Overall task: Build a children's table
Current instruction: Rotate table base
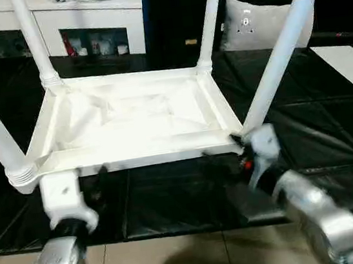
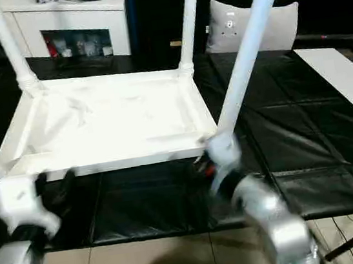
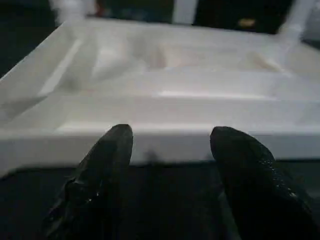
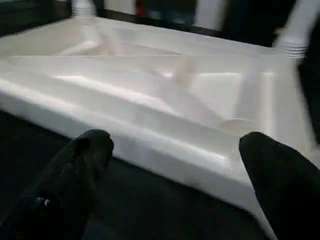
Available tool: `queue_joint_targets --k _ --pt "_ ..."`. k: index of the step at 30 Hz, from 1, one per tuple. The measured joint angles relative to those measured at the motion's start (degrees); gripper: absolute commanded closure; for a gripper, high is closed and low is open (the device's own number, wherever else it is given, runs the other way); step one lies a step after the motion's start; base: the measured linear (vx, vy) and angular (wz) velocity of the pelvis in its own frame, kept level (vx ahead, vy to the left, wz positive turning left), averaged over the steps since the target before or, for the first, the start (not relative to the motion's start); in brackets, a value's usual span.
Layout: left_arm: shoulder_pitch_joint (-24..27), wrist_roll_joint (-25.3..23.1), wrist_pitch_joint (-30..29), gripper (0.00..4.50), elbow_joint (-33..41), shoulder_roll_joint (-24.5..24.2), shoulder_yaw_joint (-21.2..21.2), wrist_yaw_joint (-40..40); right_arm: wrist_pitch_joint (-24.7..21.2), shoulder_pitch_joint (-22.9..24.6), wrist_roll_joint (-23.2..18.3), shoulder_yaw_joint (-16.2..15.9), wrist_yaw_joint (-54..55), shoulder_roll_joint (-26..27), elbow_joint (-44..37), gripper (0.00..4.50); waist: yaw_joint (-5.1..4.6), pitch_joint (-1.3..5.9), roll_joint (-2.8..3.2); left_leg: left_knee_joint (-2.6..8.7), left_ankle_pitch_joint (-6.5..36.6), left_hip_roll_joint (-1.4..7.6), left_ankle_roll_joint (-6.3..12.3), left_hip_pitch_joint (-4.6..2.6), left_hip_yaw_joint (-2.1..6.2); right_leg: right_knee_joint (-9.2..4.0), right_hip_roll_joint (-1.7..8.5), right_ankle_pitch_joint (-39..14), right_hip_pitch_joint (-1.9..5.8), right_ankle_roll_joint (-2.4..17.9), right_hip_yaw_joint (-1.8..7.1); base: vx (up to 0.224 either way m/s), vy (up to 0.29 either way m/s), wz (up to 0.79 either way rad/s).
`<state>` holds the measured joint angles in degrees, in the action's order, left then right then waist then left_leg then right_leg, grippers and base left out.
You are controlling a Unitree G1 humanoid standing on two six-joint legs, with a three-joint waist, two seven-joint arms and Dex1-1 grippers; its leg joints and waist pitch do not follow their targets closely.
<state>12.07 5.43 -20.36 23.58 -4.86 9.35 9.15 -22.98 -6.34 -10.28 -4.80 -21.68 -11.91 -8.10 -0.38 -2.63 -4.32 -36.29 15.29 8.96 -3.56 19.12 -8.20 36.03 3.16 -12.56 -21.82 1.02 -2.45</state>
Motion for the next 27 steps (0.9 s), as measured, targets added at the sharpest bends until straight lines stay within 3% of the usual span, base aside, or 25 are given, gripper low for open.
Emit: queue_joint_targets --k 9,14,17,19,22,27 --pt "6.37 0.34 3.68 1.47 3.18 1.14 5.45 -3.06 8.91 -13.34 0.07 7.07 -1.80 -7.57 21.18 0.00 0.79 -0.05 0.10 0.00 -0.15 0.10 0.22 0.07 -0.12 0.01 0.01 0.03 -0.04 0.05 -0.09 0.000 0.000 0.00" --pt "5.81 1.78 3.96 1.47 3.11 -4.60 9.66 -0.55 9.97 -14.21 0.74 7.86 -1.45 -8.20 23.29 0.00 0.95 -0.10 -0.64 0.00 -0.26 0.26 0.37 0.07 -0.20 0.01 -0.04 0.00 -0.07 0.02 -0.16 0.000 0.000 0.00" --pt "4.51 3.74 3.16 1.47 2.88 -7.14 11.00 1.68 10.66 -13.57 0.74 7.04 -2.61 -6.70 23.23 0.00 0.74 -0.15 -0.94 0.00 -0.25 0.27 0.37 0.02 -0.35 0.01 -0.01 0.01 -0.07 0.02 -0.09 0.000 0.000 0.00" --pt "1.71 4.72 2.23 1.32 1.31 -9.16 11.80 2.58 11.12 -11.61 0.69 4.72 -3.75 -4.52 22.38 0.00 0.75 -0.16 -1.27 0.00 -0.24 0.35 0.31 0.01 -0.35 0.04 -0.05 0.01 -0.09 0.02 -0.14 0.000 0.000 0.00" --pt "-1.75 6.14 1.58 1.11 -1.35 -12.48 13.67 3.78 10.74 -8.81 0.64 0.86 -5.21 -2.25 21.79 0.00 0.74 -0.17 -1.27 0.00 -0.20 0.36 0.21 0.02 -0.41 0.04 -0.06 0.01 -0.11 0.03 -0.09 0.000 0.000 0.00" --pt "-8.28 8.86 0.12 0.64 -9.01 -17.16 14.66 8.48 9.35 -6.63 0.69 -1.32 -5.63 -0.86 19.33 0.00 1.05 -0.21 -1.24 0.01 -0.23 0.38 0.15 -0.05 -0.50 0.08 -0.03 0.02 -0.19 0.05 -0.08 0.000 0.000 0.00"
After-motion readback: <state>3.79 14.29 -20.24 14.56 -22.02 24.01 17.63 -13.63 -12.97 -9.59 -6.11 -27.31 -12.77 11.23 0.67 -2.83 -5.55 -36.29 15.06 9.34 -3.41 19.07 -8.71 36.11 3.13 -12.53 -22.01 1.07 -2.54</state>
